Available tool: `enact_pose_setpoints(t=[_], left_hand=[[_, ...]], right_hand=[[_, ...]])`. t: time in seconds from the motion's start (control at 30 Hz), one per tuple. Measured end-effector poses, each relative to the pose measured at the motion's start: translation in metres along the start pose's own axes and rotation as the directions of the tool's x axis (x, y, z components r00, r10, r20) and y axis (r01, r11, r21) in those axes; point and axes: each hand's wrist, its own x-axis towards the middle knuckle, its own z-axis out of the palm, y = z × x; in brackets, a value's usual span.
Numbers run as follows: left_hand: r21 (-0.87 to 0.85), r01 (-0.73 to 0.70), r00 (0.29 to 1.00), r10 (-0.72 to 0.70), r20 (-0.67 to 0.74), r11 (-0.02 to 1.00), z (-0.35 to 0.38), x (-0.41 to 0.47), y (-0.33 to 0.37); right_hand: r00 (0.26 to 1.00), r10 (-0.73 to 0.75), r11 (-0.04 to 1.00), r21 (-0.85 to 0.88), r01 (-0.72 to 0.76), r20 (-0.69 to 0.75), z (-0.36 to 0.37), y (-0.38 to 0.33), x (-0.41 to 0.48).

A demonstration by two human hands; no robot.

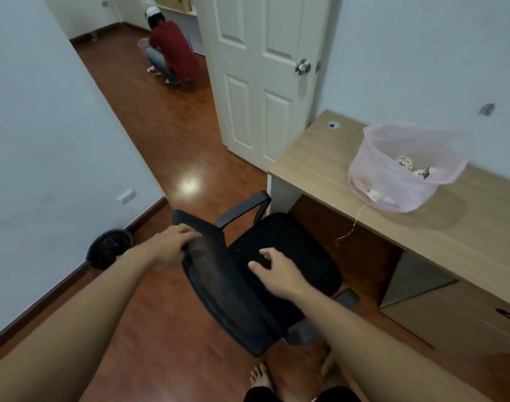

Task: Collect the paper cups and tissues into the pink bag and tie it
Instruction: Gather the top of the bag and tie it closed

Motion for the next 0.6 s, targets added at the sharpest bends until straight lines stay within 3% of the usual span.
enact_pose_setpoints(t=[0.07,0.17,0.33,0.6], left_hand=[[0.049,-0.007,0.997,0.003,0.078,0.999,0.015,-0.008,-0.009],[0.100,0.003,0.998,-0.010,0.064,0.995,0.037,-0.008,-0.013],[0.203,0.011,1.000,-0.010,-0.007,0.979,0.067,0.004,-0.001],[0.177,-0.032,0.995,0.049,-0.090,0.984,0.076,0.020,0.010]], right_hand=[[0.991,0.007,1.000,-0.005,-0.006,0.131,0.040,-0.012,-0.008],[0.971,0.070,0.996,-0.071,-0.054,0.229,0.085,-0.027,-0.018],[0.960,0.202,0.946,-0.294,-0.139,0.195,0.122,-0.023,-0.030],[0.938,0.269,0.928,-0.320,-0.191,0.218,0.109,0.010,-0.029]])
